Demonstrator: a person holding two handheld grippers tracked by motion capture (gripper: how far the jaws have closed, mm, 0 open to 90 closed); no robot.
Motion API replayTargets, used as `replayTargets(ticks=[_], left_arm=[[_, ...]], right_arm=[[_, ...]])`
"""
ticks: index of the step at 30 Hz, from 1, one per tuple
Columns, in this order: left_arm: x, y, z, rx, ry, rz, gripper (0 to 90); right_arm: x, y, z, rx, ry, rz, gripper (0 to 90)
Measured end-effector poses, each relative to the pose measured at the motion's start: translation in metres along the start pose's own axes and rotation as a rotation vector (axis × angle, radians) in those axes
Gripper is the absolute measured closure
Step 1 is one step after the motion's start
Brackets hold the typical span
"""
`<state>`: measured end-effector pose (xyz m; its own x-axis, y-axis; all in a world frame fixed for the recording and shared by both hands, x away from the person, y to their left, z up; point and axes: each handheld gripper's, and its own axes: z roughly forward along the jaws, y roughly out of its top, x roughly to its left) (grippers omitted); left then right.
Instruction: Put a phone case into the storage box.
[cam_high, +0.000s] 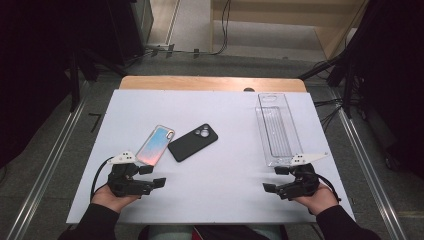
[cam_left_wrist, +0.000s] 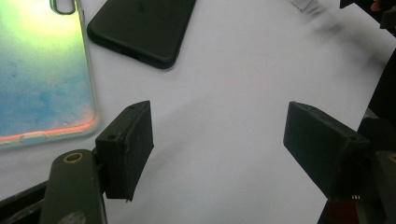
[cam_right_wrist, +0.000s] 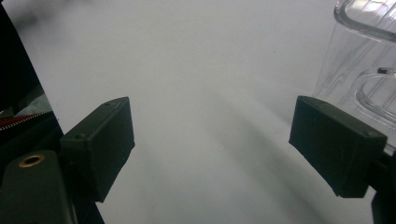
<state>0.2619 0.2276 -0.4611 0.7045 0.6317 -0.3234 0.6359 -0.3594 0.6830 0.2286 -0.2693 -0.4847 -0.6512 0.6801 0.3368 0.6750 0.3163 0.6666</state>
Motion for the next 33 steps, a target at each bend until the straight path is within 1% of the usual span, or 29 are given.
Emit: replayTargets(ticks=[4,7,10,15,16,17,19,20,21,23,26,29,33], left_arm=[[-0.001,0.000,0.001,0.009,0.002,0.000,24.6],[-0.001,0.001,0.002,0.018,0.016,0.000,24.6],[-0.002,0.001,0.002,0.029,0.030,0.009,24.6],[-0.001,0.001,0.002,0.027,0.028,-0.003,24.6],[-0.001,0.001,0.002,0.028,0.027,-0.008,24.6],[-0.001,0.002,0.001,0.033,0.022,-0.024,24.6],[0.000,0.002,0.001,0.035,0.025,-0.029,24.6],[0.000,0.002,0.001,0.036,0.030,-0.033,24.6],[0.001,0.003,0.000,0.036,0.046,-0.033,24.6],[0.001,0.003,-0.001,0.029,0.052,-0.041,24.6],[0.002,0.004,-0.003,0.018,0.085,-0.049,24.5],[0.003,0.005,-0.005,-0.001,0.115,-0.071,24.2],[0.005,0.007,-0.009,-0.017,0.150,-0.061,24.1]], right_arm=[[0.000,0.000,0.001,0.008,-0.002,-0.007,12.1],[0.000,0.000,0.001,0.009,-0.001,-0.004,12.1],[0.000,0.000,0.000,0.010,-0.001,-0.004,12.1],[0.001,0.000,0.000,0.012,0.002,-0.009,12.1],[0.000,0.000,0.000,0.011,0.002,-0.008,12.1],[0.000,0.000,0.000,0.015,0.002,-0.009,12.1],[0.000,0.000,0.000,0.017,0.001,-0.002,12.1],[0.000,-0.001,0.001,0.023,-0.003,0.000,12.1],[0.000,-0.001,0.001,0.036,-0.006,-0.003,12.1],[0.000,-0.001,0.002,0.040,-0.006,-0.004,12.1],[0.000,-0.002,0.002,0.041,-0.007,-0.003,12.1],[-0.001,-0.002,0.001,0.040,-0.011,0.001,12.1],[-0.002,-0.002,0.000,0.033,-0.008,0.004,12.1]])
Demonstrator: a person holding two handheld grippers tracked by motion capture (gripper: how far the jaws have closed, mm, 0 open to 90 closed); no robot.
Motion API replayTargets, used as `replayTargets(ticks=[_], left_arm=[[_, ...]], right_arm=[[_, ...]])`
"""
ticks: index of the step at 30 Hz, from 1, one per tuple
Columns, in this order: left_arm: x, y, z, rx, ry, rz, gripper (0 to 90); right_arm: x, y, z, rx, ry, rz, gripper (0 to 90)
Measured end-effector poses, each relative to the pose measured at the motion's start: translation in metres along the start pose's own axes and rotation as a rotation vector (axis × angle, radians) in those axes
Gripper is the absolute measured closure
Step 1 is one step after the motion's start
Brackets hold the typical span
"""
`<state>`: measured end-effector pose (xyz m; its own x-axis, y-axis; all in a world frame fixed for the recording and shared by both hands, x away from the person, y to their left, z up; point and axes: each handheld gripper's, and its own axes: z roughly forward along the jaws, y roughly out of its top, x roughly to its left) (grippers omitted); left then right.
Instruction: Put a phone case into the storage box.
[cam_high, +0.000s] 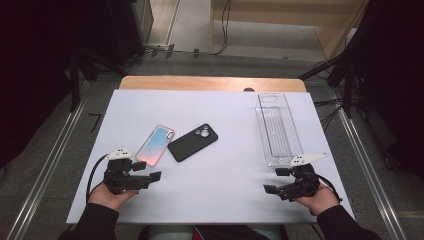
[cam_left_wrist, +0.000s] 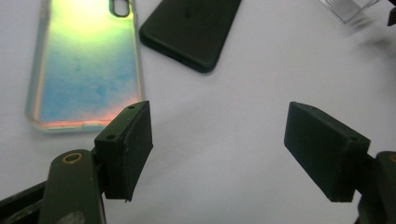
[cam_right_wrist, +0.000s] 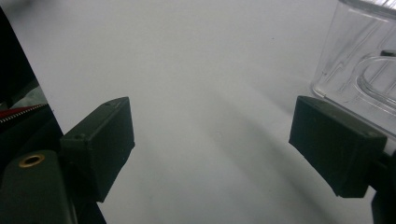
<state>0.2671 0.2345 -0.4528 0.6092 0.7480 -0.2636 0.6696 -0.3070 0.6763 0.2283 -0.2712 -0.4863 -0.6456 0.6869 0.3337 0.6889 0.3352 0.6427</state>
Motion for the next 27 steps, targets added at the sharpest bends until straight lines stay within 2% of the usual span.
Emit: replayTargets(ticks=[3,6,9,10,11,12,15,20,23,27], left_arm=[[0.002,0.002,-0.002,-0.014,0.043,0.003,20.9],[0.004,0.004,-0.001,-0.010,0.074,0.030,19.7],[0.005,0.006,0.000,-0.031,0.050,0.020,15.7],[0.006,0.008,-0.002,-0.054,0.035,0.010,9.2],[0.006,0.008,-0.002,-0.054,0.035,0.010,2.2],[0.006,0.011,-0.002,-0.063,0.017,0.002,0.0],[0.008,0.014,-0.001,-0.057,-0.005,-0.002,0.0],[0.009,0.018,-0.001,-0.041,0.031,0.014,0.0],[0.012,0.024,0.000,-0.039,0.069,0.009,0.0],[0.020,0.029,0.002,-0.051,0.098,-0.008,0.6]], right_arm=[[0.000,0.000,0.000,-0.003,0.001,0.000,12.1],[0.000,0.000,0.000,-0.004,0.002,0.001,12.1],[0.000,0.000,0.000,-0.005,0.001,0.002,12.1],[0.000,0.000,-0.001,-0.006,-0.001,0.005,12.1],[0.000,0.000,-0.001,-0.006,-0.001,0.005,12.1],[0.000,0.000,-0.001,-0.008,0.001,0.007,12.1],[0.000,0.000,-0.001,-0.006,-0.002,0.005,12.1],[0.000,-0.001,-0.002,-0.013,0.000,0.004,12.1],[0.000,-0.001,-0.002,-0.010,0.000,0.004,12.1],[0.001,-0.001,-0.002,-0.007,0.000,0.000,12.1]])
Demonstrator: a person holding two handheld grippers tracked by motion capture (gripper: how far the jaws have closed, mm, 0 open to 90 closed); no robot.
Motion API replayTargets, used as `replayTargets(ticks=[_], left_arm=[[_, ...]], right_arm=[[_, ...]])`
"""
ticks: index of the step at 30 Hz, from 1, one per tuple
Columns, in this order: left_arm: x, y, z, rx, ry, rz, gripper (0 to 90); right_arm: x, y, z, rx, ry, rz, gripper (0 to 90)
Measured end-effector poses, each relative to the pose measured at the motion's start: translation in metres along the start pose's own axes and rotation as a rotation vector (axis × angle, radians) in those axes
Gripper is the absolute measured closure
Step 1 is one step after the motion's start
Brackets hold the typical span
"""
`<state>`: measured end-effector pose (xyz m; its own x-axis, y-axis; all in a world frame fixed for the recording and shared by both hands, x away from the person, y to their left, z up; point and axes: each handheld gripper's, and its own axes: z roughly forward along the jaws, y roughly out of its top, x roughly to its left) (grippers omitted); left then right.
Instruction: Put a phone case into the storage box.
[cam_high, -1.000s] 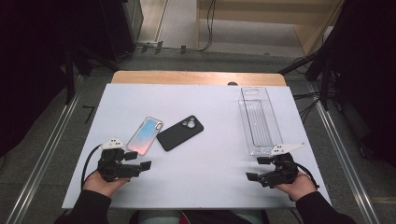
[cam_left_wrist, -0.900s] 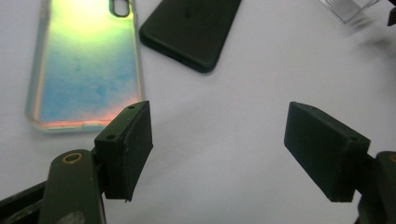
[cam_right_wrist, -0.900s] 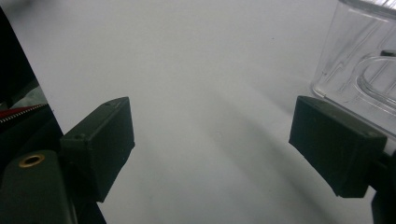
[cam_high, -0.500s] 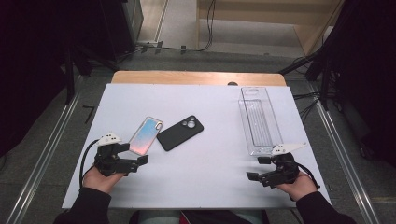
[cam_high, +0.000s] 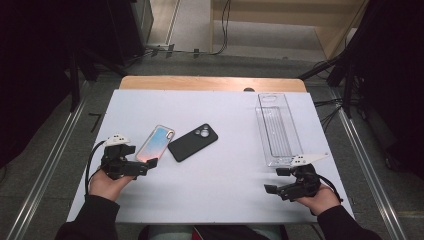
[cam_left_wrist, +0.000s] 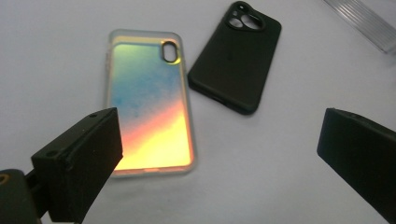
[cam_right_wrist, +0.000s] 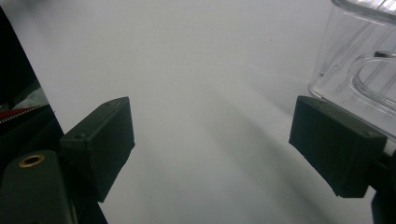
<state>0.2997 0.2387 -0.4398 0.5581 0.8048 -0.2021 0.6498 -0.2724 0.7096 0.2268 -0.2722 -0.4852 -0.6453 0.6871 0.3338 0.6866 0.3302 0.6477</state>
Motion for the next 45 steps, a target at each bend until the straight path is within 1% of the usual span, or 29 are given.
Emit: replayTargets(ticks=[2,6,13,14,15,21,24,27,32,35,37,38,40,42,45], left_arm=[[0.004,0.002,0.003,0.006,0.010,-0.012,0.6],[0.007,0.007,0.008,0.008,0.025,-0.011,0.6],[0.010,0.018,0.021,0.010,0.049,-0.017,0.6],[0.011,0.019,0.023,0.016,0.058,-0.011,0.6],[0.011,0.020,0.024,0.016,0.064,-0.012,0.6],[0.015,0.026,0.030,0.018,0.066,-0.015,0.6],[0.016,0.029,0.035,0.024,0.069,-0.005,0.6],[0.015,0.032,0.041,0.017,0.073,0.003,0.6],[0.015,0.034,0.049,0.010,0.072,0.002,0.6],[0.016,0.034,0.052,0.002,0.074,0.005,0.7],[0.015,0.034,0.053,-0.004,0.087,0.005,3.8],[0.015,0.034,0.053,-0.001,0.097,0.009,3.8],[0.015,0.033,0.055,0.004,0.095,0.018,3.8],[0.014,0.033,0.055,0.012,0.106,0.026,3.8],[0.015,0.031,0.056,0.011,0.095,0.023,3.8]], right_arm=[[0.000,0.000,0.000,-0.002,0.001,0.000,12.1],[0.000,0.000,0.000,-0.003,0.002,0.002,12.1],[0.000,0.000,0.000,-0.001,-0.001,-0.001,12.1],[0.000,0.000,0.000,-0.003,-0.002,-0.002,12.1],[0.000,0.000,0.000,-0.003,-0.002,-0.002,12.1],[0.000,0.000,-0.001,-0.006,0.003,-0.003,12.1],[0.000,0.000,-0.001,-0.007,0.003,-0.003,12.1],[0.000,0.000,-0.001,-0.008,0.004,-0.004,12.1],[0.000,0.000,-0.001,-0.012,0.003,-0.003,12.1],[0.001,0.000,-0.002,-0.016,0.003,-0.002,12.1],[0.001,0.000,-0.002,-0.013,0.002,-0.002,12.1],[0.001,0.000,-0.002,-0.013,0.002,-0.002,12.1],[0.001,0.000,-0.002,-0.012,0.002,-0.003,12.1],[0.001,0.000,-0.002,-0.014,0.004,-0.002,12.1],[0.000,0.000,-0.002,-0.012,0.002,-0.005,12.1]])
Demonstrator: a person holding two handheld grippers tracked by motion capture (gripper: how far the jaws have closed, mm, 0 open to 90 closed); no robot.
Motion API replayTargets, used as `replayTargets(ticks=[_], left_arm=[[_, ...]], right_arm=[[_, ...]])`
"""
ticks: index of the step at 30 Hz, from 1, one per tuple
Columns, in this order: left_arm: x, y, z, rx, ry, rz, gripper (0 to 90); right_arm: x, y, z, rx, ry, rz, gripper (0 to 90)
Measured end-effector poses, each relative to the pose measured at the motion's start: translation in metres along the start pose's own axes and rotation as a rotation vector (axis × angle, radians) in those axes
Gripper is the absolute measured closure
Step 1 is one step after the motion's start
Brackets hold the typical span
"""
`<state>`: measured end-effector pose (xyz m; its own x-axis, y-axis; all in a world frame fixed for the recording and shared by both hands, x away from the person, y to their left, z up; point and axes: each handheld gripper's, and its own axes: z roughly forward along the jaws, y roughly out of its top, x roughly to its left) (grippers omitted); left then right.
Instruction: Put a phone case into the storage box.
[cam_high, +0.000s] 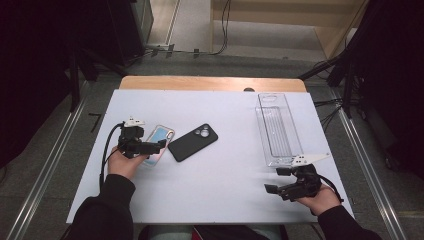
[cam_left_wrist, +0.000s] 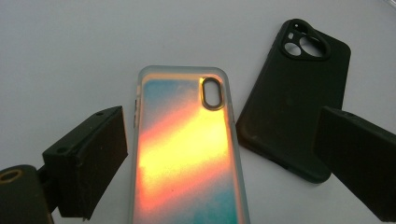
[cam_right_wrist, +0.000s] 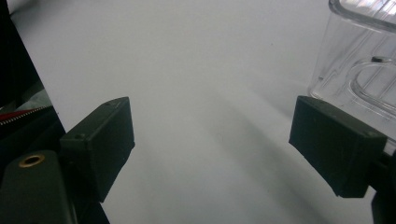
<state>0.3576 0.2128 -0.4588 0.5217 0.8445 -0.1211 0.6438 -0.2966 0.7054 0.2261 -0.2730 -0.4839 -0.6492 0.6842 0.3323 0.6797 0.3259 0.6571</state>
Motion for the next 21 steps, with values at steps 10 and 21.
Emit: replayTargets(ticks=[10,21], left_arm=[[0.010,-0.007,0.010,0.019,0.009,0.015,3.8],[0.014,-0.013,0.023,0.058,0.022,0.043,3.7]], right_arm=[[0.000,0.000,0.000,0.003,0.001,0.000,12.1],[0.000,0.000,0.000,0.004,0.001,-0.002,12.1]])
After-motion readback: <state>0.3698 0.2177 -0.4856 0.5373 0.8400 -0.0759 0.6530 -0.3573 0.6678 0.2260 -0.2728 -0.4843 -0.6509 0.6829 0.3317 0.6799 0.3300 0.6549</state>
